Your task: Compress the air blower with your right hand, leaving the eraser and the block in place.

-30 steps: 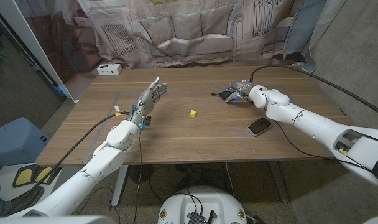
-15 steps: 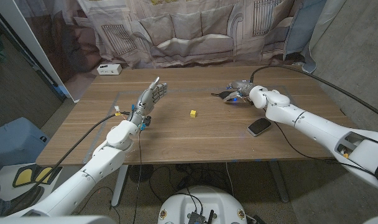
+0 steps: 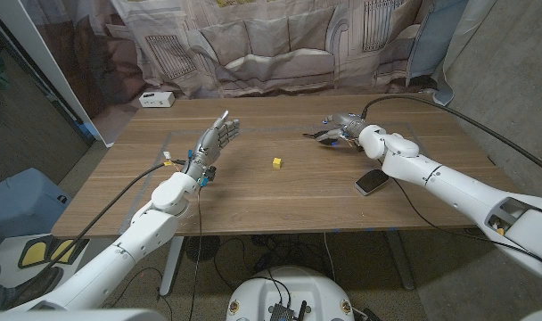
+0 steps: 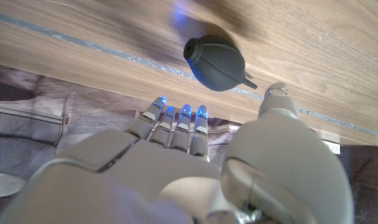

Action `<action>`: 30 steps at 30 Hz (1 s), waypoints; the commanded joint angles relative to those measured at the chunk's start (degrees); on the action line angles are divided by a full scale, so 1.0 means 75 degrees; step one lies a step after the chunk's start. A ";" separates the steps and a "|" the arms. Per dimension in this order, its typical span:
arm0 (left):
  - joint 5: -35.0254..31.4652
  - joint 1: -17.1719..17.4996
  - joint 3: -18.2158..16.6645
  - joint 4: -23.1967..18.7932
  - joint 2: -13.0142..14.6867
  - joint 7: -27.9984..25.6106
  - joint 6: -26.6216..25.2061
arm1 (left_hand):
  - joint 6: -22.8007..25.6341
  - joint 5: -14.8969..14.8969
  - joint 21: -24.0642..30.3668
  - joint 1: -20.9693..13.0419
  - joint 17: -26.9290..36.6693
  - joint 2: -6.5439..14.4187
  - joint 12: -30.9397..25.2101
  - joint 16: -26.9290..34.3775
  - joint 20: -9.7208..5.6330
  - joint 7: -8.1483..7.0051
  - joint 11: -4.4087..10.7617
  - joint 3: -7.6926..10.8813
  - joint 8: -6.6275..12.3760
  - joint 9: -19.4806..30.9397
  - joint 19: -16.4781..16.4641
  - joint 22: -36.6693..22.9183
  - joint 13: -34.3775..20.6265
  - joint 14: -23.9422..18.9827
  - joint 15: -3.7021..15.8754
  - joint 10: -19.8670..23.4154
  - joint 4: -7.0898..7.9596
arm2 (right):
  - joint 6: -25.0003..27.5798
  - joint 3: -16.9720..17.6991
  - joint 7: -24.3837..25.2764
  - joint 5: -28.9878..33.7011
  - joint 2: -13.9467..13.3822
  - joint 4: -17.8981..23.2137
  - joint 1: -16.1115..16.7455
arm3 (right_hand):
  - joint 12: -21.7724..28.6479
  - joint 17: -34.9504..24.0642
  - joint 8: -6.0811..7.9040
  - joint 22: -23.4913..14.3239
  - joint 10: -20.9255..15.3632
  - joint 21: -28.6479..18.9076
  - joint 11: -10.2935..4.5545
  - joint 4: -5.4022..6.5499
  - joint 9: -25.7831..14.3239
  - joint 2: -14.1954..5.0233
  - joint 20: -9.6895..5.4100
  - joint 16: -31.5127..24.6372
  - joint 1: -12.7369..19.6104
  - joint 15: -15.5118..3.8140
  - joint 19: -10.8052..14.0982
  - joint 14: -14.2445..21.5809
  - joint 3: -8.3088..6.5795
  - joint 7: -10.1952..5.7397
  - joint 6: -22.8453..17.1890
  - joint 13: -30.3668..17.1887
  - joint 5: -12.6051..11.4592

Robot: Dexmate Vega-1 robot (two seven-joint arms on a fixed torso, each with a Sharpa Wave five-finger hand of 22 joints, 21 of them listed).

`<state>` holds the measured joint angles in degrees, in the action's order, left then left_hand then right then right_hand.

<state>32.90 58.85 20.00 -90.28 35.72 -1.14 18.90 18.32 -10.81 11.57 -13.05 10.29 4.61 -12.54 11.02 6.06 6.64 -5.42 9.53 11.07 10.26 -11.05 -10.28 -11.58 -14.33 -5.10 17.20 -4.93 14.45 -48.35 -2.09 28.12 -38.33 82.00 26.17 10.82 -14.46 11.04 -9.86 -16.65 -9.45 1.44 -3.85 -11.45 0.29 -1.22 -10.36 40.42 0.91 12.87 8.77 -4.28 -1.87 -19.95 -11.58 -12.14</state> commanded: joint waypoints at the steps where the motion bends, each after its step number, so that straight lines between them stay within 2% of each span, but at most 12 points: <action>1: 0.0018 0.0069 -0.0037 -0.0078 0.0047 -0.0036 -0.0037 | 0.0061 0.0019 -0.0014 0.0026 0.0017 0.0012 0.0010 -0.0012 0.0053 -0.0002 -0.0015 0.0013 0.0000 0.0035 -0.0018 -0.0009 -0.0023 -0.0052 -0.0014 0.0046 -0.0039 | -0.0033 0.0448 0.0504 -0.0461 -0.0080 0.0466 0.0438 | -0.0019 -0.0004 0.0010 -0.0012 0.0062 -0.0074 0.0042 -0.0028 -0.0006 -0.0003 -0.0031 -0.0022 -0.0075 -0.0008 -0.0005 -0.0076 0.0045 0.0006 0.0055 -0.0039 -0.0035; 5: -0.0036 0.0012 -0.0031 -0.0015 0.0056 -0.0031 -0.0029 | 0.0048 0.0019 -0.0014 0.0026 0.0017 0.0013 0.0012 -0.0012 0.0061 -0.0005 -0.0033 0.0015 -0.0006 0.0035 -0.0019 -0.0009 -0.0023 -0.0053 -0.0011 0.0043 -0.0041 | -0.0072 0.0721 0.0854 -0.0734 -0.0091 0.0705 0.0688 | -0.0037 0.0013 -0.0011 -0.0007 0.0174 -0.0118 0.0175 -0.0022 -0.0006 -0.0035 -0.0062 -0.0021 -0.0100 -0.0012 0.0035 -0.0163 0.0036 0.0038 0.0136 -0.0039 -0.0040; 12: -0.0158 -0.0276 0.0075 0.0216 -0.0018 0.0104 0.0029 | 0.0041 0.0019 -0.0009 0.0027 0.0017 0.0012 0.0015 -0.0014 0.0021 0.0007 -0.0036 0.0016 -0.0009 0.0035 -0.0031 -0.0008 -0.0023 -0.0050 -0.0011 0.0037 -0.0043 | -0.0575 0.1318 0.1706 -0.1345 -0.0117 0.1012 0.1201 | -0.0020 0.0031 -0.0023 -0.0004 0.0203 -0.0164 0.0188 -0.0011 -0.0007 -0.0050 -0.0073 -0.0044 -0.0146 -0.0021 0.0110 -0.0180 0.0040 0.0067 0.0207 -0.0038 -0.0039; 22: -0.0099 -0.0474 0.0097 0.0410 -0.0007 0.0406 0.0156 | 0.0008 0.0019 -0.0010 0.0030 0.0017 0.0006 0.0015 -0.0018 0.0006 0.0008 -0.0040 0.0016 -0.0022 0.0035 -0.0035 -0.0007 -0.0023 -0.0042 -0.0009 0.0037 -0.0048 | -0.1257 0.1635 0.2638 -0.1468 -0.0065 0.1182 0.1581 | 0.0016 0.0044 -0.0020 -0.0001 0.0180 -0.0192 0.0206 0.0029 -0.0006 -0.0084 -0.0066 -0.0086 -0.0244 -0.0019 0.0161 -0.0159 0.0053 0.0105 0.0247 -0.0036 -0.0031; 30: 0.0060 -0.0328 -0.0031 0.0386 0.0117 0.0577 0.0307 | 0.0005 0.0018 -0.0010 0.0031 0.0016 0.0004 0.0021 -0.0019 0.0009 0.0009 -0.0032 0.0017 -0.0021 0.0035 -0.0037 -0.0007 -0.0023 -0.0038 -0.0005 0.0024 -0.0052 | -0.1267 0.1743 0.2793 -0.1415 -0.0157 0.1543 0.1864 | 0.0047 0.0051 0.0013 0.0001 0.0140 -0.0205 0.0210 0.0080 -0.0006 -0.0114 -0.0045 -0.0118 -0.0356 -0.0014 0.0187 -0.0133 0.0073 0.0134 0.0193 -0.0035 -0.0021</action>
<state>32.29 56.17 20.49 -87.87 35.72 1.33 20.00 18.32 -10.81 11.57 -13.06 10.29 4.61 -12.54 11.02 6.05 6.65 -5.42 9.68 11.07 10.26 -11.05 -10.12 -11.58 -14.33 -5.10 17.20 -5.08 6.86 -37.26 14.94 17.97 -39.11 90.70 37.00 10.82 -14.10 11.04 -9.87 -15.34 -10.42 2.77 -3.38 -11.46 -0.50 -1.64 -10.64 38.46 0.91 13.74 7.55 -3.81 -1.23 -18.30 -11.58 -12.14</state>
